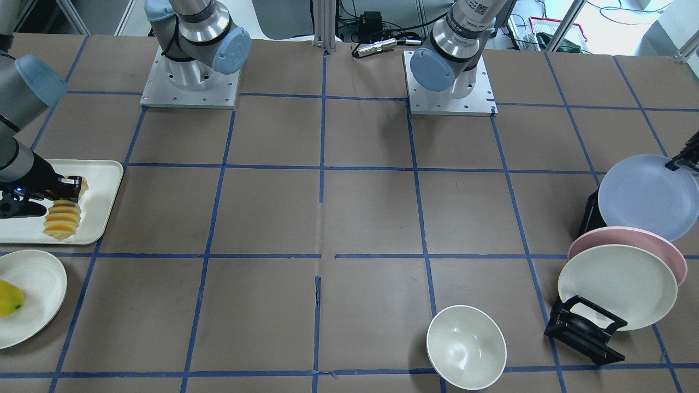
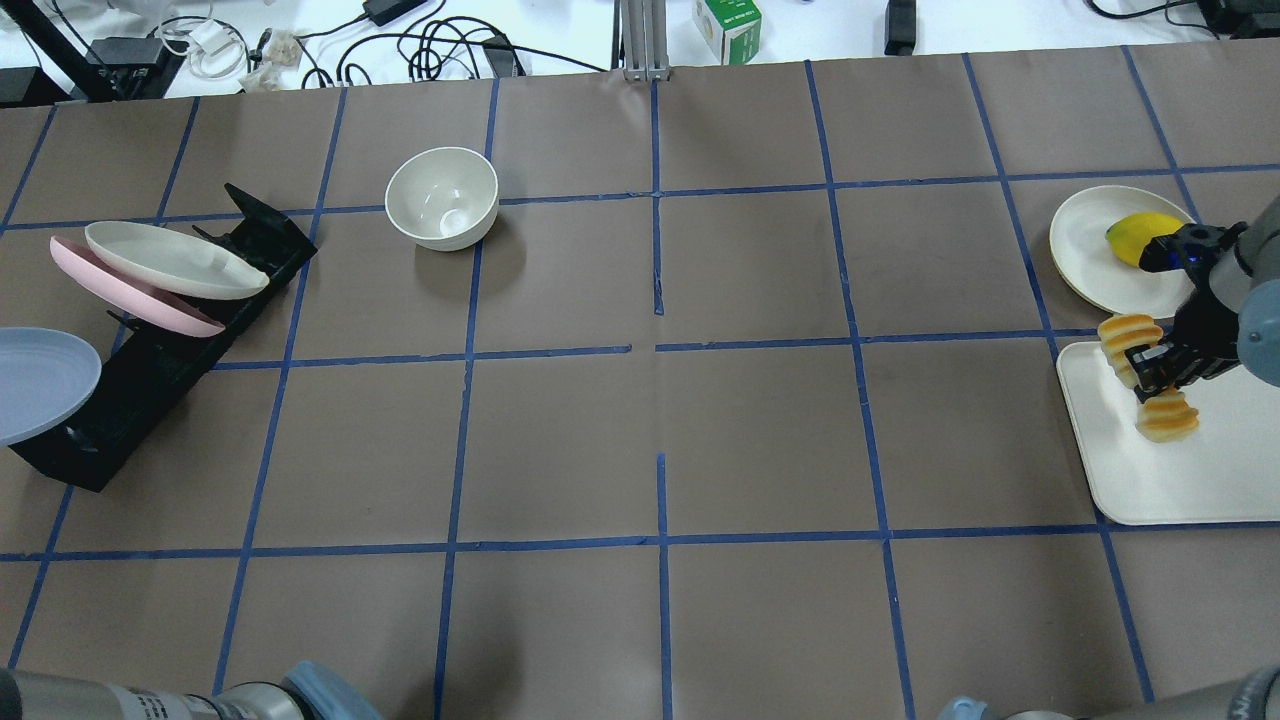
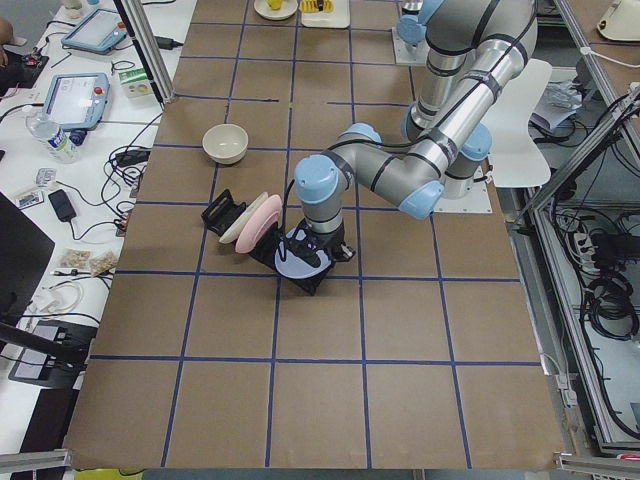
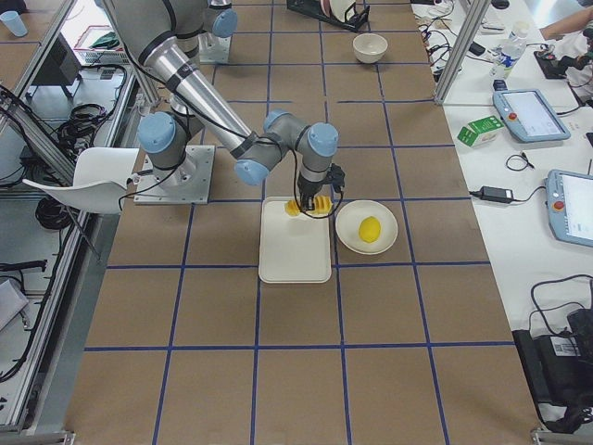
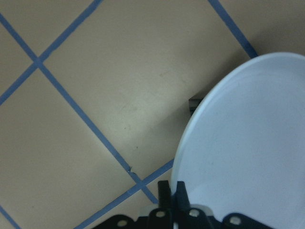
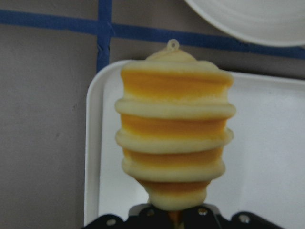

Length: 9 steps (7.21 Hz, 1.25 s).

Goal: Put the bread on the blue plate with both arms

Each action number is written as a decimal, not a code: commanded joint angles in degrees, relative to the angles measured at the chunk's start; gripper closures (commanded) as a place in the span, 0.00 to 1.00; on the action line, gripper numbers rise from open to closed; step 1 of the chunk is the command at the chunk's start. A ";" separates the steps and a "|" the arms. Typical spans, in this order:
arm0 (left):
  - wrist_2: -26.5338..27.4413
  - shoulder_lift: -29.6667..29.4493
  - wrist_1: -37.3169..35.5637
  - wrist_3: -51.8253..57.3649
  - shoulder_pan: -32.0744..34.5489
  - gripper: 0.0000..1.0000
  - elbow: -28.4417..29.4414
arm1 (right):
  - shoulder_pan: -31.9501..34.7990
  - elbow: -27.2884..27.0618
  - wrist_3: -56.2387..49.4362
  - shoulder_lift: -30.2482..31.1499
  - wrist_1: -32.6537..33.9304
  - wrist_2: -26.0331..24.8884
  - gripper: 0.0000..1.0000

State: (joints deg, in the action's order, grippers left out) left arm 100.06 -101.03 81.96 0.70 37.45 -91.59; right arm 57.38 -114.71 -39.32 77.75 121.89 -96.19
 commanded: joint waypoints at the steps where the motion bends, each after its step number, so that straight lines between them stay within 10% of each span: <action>1: 0.58 2.93 8.99 0.44 0.17 1.00 5.26 | 3.51 8.93 1.08 1.26 -11.26 0.22 1.00; 5: -14.41 10.24 13.23 -0.34 10.49 1.00 5.02 | 9.14 21.01 6.42 1.62 -24.29 5.35 1.00; 9: -19.55 7.36 3.35 -19.95 40.87 1.00 2.57 | 22.47 22.78 16.51 4.77 -24.59 7.15 1.00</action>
State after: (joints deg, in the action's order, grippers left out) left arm 82.25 -92.23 90.86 -10.82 68.74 -87.68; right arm 75.27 -92.03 -27.67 81.47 97.34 -89.91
